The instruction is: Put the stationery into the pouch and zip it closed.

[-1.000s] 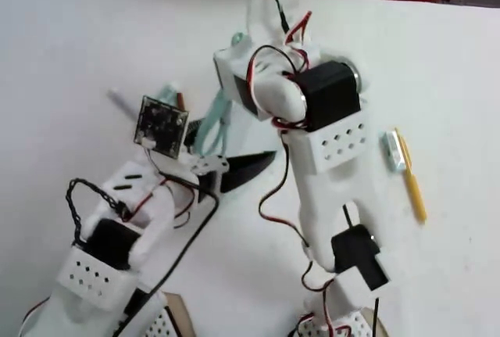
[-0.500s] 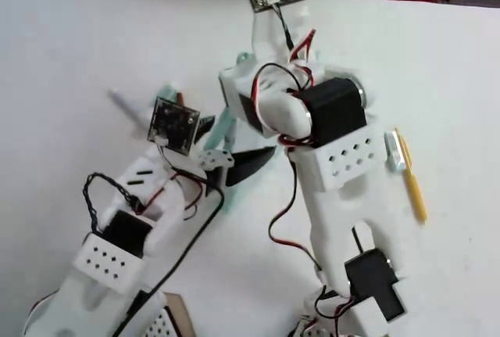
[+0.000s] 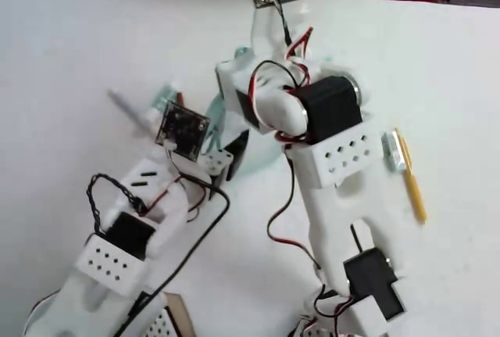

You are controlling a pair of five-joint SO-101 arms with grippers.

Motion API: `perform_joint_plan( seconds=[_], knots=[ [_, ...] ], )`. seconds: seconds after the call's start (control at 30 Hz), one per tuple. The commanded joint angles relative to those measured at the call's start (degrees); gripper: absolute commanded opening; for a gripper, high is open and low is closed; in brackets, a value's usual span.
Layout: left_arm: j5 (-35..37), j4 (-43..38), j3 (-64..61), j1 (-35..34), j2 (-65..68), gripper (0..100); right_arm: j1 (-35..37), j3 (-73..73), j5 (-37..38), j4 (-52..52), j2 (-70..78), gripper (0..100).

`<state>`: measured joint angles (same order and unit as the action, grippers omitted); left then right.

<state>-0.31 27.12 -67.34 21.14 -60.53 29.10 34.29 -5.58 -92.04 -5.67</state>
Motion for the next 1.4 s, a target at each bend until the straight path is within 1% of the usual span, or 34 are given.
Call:
perform_joint_plan(
  seconds=[0.0,0.23,0.5,0.67,0.77,0.83,1.1,1.23,1.3,1.37],
  knots=[
    [-0.9,-0.7,0.3,-0.5,0.2,14,-0.4,-0.3,-0.2,1.5,-1.6,1.8],
    [-1.0,-0.8,-0.9,-0.5,0.2,14,-6.0,-0.3,-0.1,7.8,-1.6,1.8],
    [-1.0,-0.8,-0.9,-0.5,0.2,13,-10.0,-0.4,-0.1,10.5,-1.3,1.8],
    [-1.0,-0.8,-0.9,-0.5,0.2,13,-14.3,-2.5,-0.1,14.0,-0.2,1.8],
    [-1.0,-0.8,-0.9,-0.5,0.2,13,-15.7,-4.8,2.6,16.2,1.7,1.8],
    [-1.0,-0.8,-0.9,-0.5,0.2,13,-15.7,-6.4,3.6,17.2,3.3,1.8],
    [-1.1,-0.8,-1.3,-0.5,0.2,13,-13.4,-8.7,3.4,17.0,5.1,1.8],
    [-1.1,-0.9,-0.5,-0.5,-0.2,14,-9.6,-8.1,3.4,13.9,4.7,1.8],
    [-1.1,0.7,0.8,-0.7,-2.8,18,-7.2,-7.6,3.5,11.5,4.4,1.8],
    [-1.1,5.3,1.8,-0.7,-6.7,28,-5.2,-7.4,3.5,9.0,3.4,1.8]
  ],
)
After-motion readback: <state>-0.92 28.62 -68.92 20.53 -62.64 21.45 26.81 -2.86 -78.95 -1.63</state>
